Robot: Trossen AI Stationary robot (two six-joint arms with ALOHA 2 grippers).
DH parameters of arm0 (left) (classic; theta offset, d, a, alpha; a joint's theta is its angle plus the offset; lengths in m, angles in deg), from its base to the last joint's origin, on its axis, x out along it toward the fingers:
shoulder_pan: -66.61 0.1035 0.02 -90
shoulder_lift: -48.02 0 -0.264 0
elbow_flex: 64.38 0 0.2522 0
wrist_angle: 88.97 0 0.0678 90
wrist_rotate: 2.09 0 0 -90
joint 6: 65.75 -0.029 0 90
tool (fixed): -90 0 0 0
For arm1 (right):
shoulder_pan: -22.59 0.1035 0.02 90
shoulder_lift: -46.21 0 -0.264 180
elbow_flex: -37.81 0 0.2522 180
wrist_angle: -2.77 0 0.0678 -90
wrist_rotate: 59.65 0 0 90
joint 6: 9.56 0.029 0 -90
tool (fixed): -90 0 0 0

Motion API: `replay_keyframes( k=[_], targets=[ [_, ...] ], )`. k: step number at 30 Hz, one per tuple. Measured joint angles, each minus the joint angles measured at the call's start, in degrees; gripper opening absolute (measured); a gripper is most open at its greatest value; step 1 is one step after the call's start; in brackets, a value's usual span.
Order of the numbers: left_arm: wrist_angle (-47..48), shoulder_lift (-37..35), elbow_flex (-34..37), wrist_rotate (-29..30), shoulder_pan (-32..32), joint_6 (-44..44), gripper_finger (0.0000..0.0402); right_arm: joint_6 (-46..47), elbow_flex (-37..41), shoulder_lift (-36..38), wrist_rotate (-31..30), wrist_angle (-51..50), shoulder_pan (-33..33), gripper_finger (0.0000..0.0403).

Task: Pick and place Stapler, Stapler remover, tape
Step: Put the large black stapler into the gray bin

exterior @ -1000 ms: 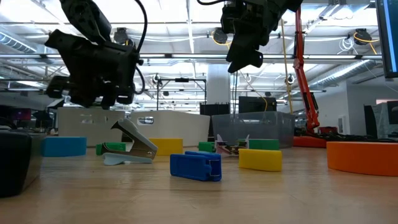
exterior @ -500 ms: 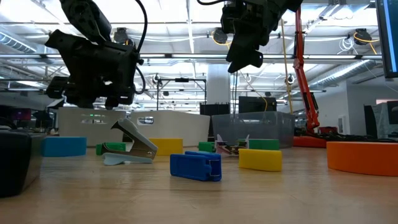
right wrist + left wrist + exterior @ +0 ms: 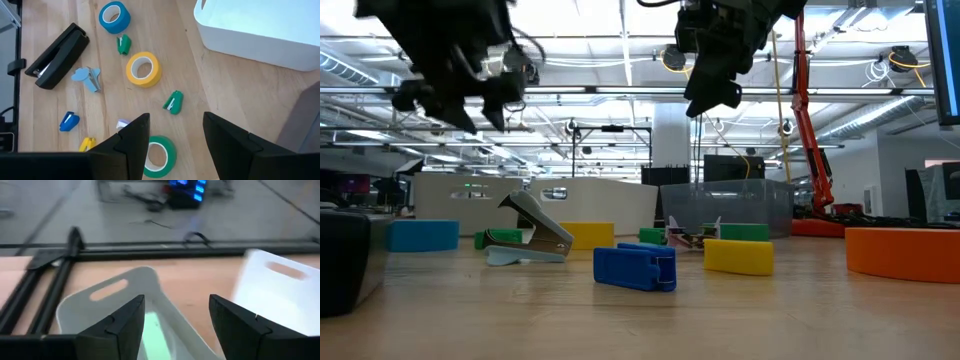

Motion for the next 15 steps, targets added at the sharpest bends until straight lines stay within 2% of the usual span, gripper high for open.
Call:
replay_keyframes(
  k=[3,7,11,15],
  targets=[
    [-3.3,-5.9,0.0,-3.8,-3.3,-7.6,0.0225,-1.9,0.0,0.0,0.0,0.0,0.0,0.0180],
    [-11.4,-10.4,0.0,-11.6,-7.5,-18.3,0.0225,-5.6,0.0,0.0,-0.1,-1.2,0.0,0.0180],
    [-20.9,-11.1,0.0,-17.9,-11.3,-25.1,0.0225,-9.3,0.0,0.0,-0.2,-4.4,0.0,0.0180],
    [-28.0,-9.3,0.0,-20.9,-14.2,-25.5,0.0225,-13.3,0.0,0.0,-0.2,-7.4,-0.1,0.0180]
  ],
)
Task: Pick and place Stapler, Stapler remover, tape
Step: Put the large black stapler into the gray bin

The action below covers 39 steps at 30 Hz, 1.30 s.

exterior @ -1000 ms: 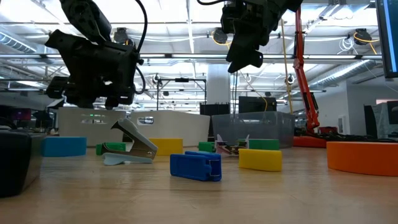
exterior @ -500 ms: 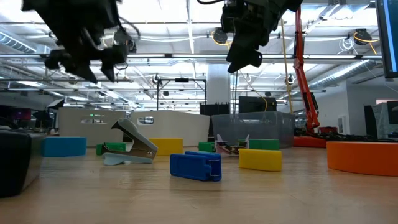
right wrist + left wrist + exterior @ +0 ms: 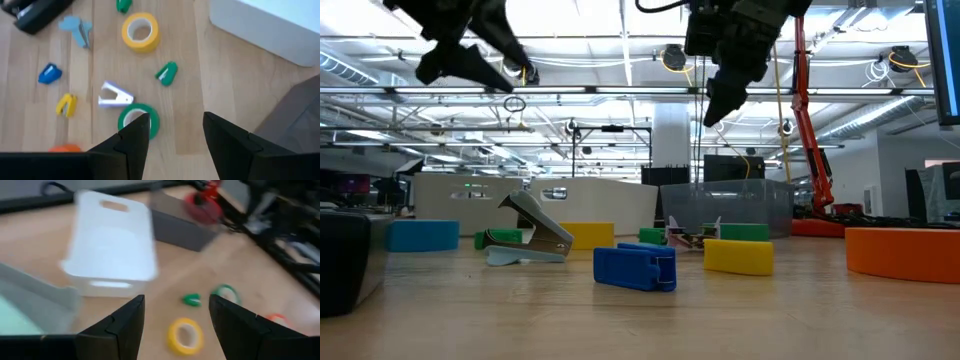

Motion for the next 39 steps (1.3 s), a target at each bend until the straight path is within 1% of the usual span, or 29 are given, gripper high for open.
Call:
replay_keyframes(
  k=[6,9,12,17,22,24,27,32,36,39],
  targets=[
    [-6.5,4.9,0.0,-1.9,-3.6,4.6,0.0225,-2.9,0.1,1.1,0.1,0.0,-1.4,0.0180],
    [-9.0,7.5,0.0,-3.3,-5.1,8.0,0.0225,-2.9,2.3,4.2,0.1,2.5,-2.3,0.0180],
    [-10.4,9.7,0.0,-4.1,-6.7,11.2,0.0225,-1.7,7.9,9.5,0.1,8.3,-3.1,0.0180],
    [-13.1,11.8,0.0,-5.1,-8.4,14.1,0.0225,2.3,18.6,19.9,0.1,13.5,-3.7,0.0180],
    [-16.1,12.4,-0.1,-6.0,-8.4,13.7,0.0225,8.4,28.6,31.2,-0.1,19.3,-3.7,0.0180],
    [-15.3,12.7,-0.9,-6.6,-8.3,13.4,0.0225,10.8,32.6,35.8,-0.1,22.7,-3.9,0.0180],
    [-14.6,13.8,-3.5,-7.0,-8.3,12.1,0.0225,11.3,37.8,42.3,0.0,26.1,-4.0,0.0180],
    [-8.5,16.4,-9.4,-8.2,-8.4,12.1,0.0225,11.2,44.2,51.0,0.1,29.3,-4.0,0.0180],
    [-4.3,20.4,-15.7,-9.2,-9.2,12.1,0.0225,11.6,47.6,56.6,0.1,29.2,-4.0,0.0180],
    [-0.3,24.7,-21.9,-11.2,-10.0,12.2,0.0225,12.7,49.7,60.2,0.1,29.3,-4.0,0.0180]
  ],
)
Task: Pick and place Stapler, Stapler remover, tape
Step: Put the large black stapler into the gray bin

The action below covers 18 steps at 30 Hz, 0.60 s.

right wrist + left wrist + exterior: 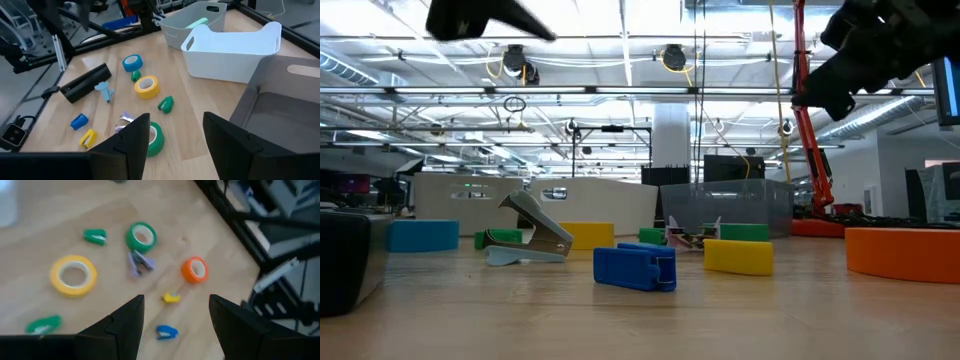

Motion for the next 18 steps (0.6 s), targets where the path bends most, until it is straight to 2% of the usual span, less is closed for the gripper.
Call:
replay_keyframes(
  k=[4,9,18],
  targets=[
    [7.4,6.1,-8.4,-2.6,-1.6,2.8,0.0225,0.9,1.9,3.9,0.0,0.0,0.0,0.0180],
    [13.8,12.5,-17.2,-4.4,-3.8,11.5,0.0225,1.5,3.6,7.4,0.2,0.0,0.0,0.0180],
    [16.3,20.5,-24.9,-7.3,-8.1,29.9,0.0225,1.5,6.7,13.2,0.3,-0.1,0.0,0.0180]
  ],
)
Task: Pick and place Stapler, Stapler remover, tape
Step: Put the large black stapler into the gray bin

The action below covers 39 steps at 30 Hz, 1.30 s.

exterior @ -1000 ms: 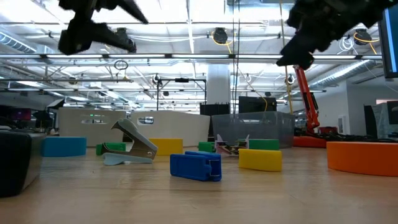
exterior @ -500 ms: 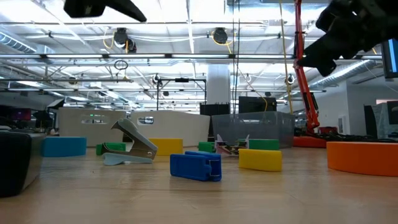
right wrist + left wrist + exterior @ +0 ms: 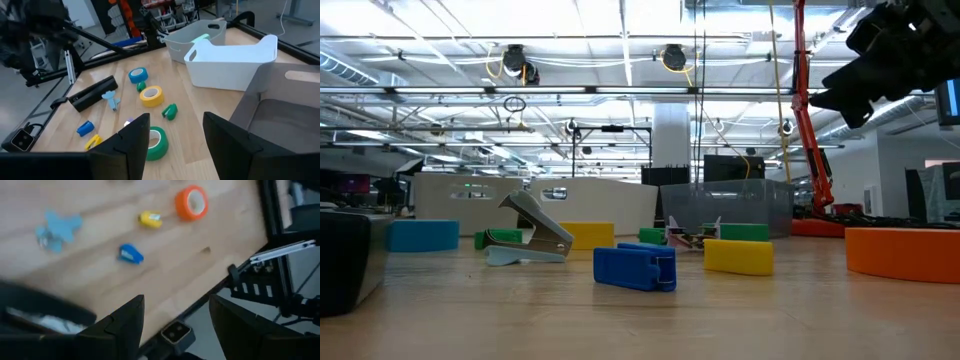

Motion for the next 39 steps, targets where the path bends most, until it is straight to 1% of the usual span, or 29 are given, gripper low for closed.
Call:
replay_keyframes(
  k=[6,13,16,18,21,27,29,37,39],
  targets=[
    [1.8,2.8,-0.5,-3.4,-1.9,11.2,0.0225,0.5,0.7,2.1,0.0,0.0,0.0,0.0180],
    [11.7,3.7,-0.5,-12.7,-3.0,29.5,0.0225,1.3,0.7,2.5,0.0,0.1,0.0,0.0180],
    [14.3,3.7,-0.5,-15.0,-3.2,36.0,0.0225,1.3,0.7,2.5,0.0,0.0,0.0,0.0180],
    [14.3,3.7,-0.4,-15.4,-3.3,39.2,0.0225,1.4,0.7,2.5,0.0,0.1,0.0,0.0180],
    [14.5,4.0,-0.3,-15.6,-2.8,41.6,0.0225,1.5,0.7,2.5,0.0,0.0,0.0,0.0180],
    [16.8,5.2,-0.3,-20.0,-2.3,44.6,0.0225,1.5,0.7,2.5,0.0,0.1,0.0,0.0180],
    [18.8,5.6,-0.2,-20.9,-2.1,44.7,0.0225,1.5,0.7,2.5,0.0,0.1,0.0,0.0180],
    [25.6,6.1,-0.2,-21.4,0.4,44.4,0.0225,1.5,0.7,2.5,-0.1,0.1,0.0,0.0180],
    [26.7,6.1,-0.2,-23.2,0.7,43.9,0.0225,1.5,0.7,2.5,-0.1,0.1,0.0,0.0180]
  ],
)
